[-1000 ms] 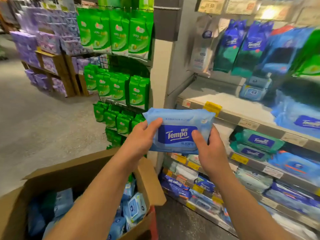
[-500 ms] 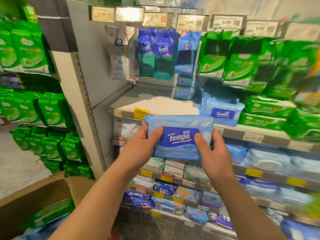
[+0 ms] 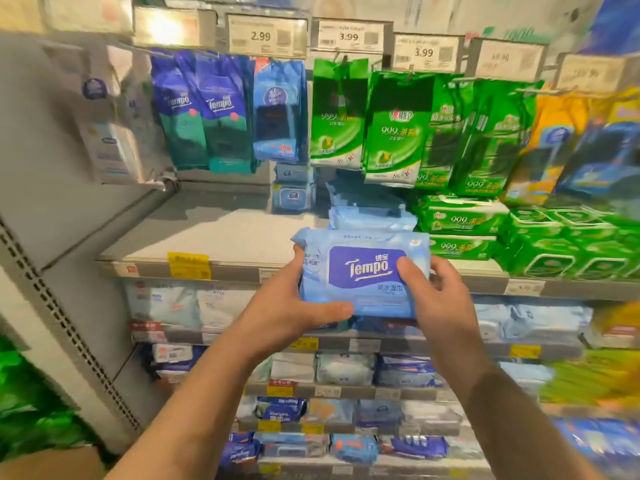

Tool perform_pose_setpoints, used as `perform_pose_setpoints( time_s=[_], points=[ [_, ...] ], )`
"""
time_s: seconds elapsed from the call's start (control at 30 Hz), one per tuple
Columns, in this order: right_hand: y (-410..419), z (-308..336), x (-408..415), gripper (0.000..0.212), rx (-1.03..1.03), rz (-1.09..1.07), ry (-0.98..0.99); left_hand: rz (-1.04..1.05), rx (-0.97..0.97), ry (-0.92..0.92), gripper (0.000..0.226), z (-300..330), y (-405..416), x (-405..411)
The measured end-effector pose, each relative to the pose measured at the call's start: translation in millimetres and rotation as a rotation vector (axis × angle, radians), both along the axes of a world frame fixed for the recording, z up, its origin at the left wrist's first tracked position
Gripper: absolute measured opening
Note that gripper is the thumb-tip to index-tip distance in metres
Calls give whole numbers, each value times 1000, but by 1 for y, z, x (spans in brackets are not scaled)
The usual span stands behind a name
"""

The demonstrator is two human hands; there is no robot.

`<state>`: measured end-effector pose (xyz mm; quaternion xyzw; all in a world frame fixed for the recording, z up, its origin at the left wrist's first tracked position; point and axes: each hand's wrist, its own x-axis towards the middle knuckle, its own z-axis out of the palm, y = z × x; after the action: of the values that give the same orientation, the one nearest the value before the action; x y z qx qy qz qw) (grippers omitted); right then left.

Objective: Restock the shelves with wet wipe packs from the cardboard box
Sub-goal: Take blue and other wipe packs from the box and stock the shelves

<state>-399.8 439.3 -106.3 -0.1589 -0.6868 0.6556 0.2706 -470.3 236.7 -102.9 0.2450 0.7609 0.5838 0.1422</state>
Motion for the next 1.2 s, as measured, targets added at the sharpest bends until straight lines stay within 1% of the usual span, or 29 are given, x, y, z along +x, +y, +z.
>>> perform_pose_setpoints(
  time_s=[0.07, 0.17, 0.23, 0.43, 0.47, 0.57, 0.63, 0.7, 0.77, 0.83, 0.93, 1.0, 1.13, 1.2],
  points=[
    [11, 6, -17, 17, 2, -29, -48, -32, -19, 24, 71, -4, 9, -22],
    [23, 21, -46, 21, 29, -42, -121, -6, -41, 80, 78, -3, 19, -55],
    [28, 31, -64, 23, 26, -30, -181, 15, -57, 105, 76, -2, 24, -77],
    [44, 49, -100, 23, 3, 39, -300, 17, -54, 101, 56, 1, 37, -131],
    [48, 51, -104, 23, -5, 46, -313, 23, -53, 99, 56, 2, 39, -137],
    [61, 54, -114, 26, -37, 49, -313, 34, -64, 82, 71, 6, 50, -149],
    [72, 55, -121, 28, -55, 58, -294, 35, -68, 68, 72, 9, 60, -158],
    [85, 56, -127, 29, -78, 78, -270, 44, -57, 48, 61, 15, 71, -165],
    [98, 56, -133, 29, -100, 140, -241, 62, -45, 44, 42, 20, 81, -172],
    [108, 56, -138, 33, -103, 231, -192, 97, -46, 67, 37, 23, 90, -177],
    [121, 49, -146, 54, 16, 299, -180, 94, -8, 22, 37, 23, 102, -184],
    [131, 42, -153, 59, 108, 274, -219, 88, -1, 29, 36, 23, 108, -187],
    [142, 42, -163, 43, 258, 242, -244, 84, 8, 11, 41, 21, 116, -192],
    [145, 43, -164, 39, 298, 254, -221, 108, -15, 6, 53, 21, 119, -194]
  ],
)
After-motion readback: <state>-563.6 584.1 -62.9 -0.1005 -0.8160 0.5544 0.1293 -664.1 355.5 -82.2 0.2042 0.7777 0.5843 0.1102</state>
